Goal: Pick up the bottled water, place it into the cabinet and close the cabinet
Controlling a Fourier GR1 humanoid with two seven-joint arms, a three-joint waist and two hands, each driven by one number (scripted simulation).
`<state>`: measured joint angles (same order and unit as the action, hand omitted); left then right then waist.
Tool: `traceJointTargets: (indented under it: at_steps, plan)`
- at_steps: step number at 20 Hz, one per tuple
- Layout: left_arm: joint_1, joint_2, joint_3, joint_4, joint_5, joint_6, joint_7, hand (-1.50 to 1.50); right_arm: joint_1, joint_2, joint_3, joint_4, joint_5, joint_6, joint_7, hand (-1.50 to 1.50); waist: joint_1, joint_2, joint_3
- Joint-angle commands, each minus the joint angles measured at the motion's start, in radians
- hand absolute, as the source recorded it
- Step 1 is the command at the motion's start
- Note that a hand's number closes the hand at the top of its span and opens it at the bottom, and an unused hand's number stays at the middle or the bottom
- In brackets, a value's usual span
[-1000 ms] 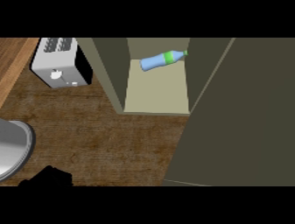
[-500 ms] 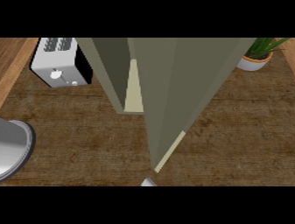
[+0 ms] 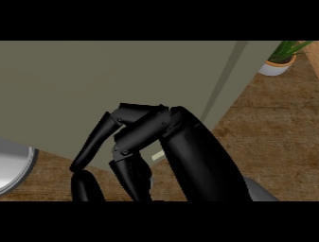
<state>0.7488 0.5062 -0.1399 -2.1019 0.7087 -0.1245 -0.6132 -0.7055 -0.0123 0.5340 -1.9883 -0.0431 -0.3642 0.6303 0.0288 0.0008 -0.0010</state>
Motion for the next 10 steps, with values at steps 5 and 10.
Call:
traceJointTargets:
  at_steps: [5,10]
  plan:
    - [0.127,-0.005,0.077,0.002,0.024,-0.127,-0.043,1.50,-0.114,0.012,-0.166,0.272,-0.094,0.105,-0.124,1.50,-0.004,-0.001,0.001]
    - [0.075,0.028,0.147,-0.045,0.098,-0.109,0.034,1.50,-0.231,0.012,-0.227,0.539,-0.141,0.140,-0.227,1.50,0.000,0.004,0.001]
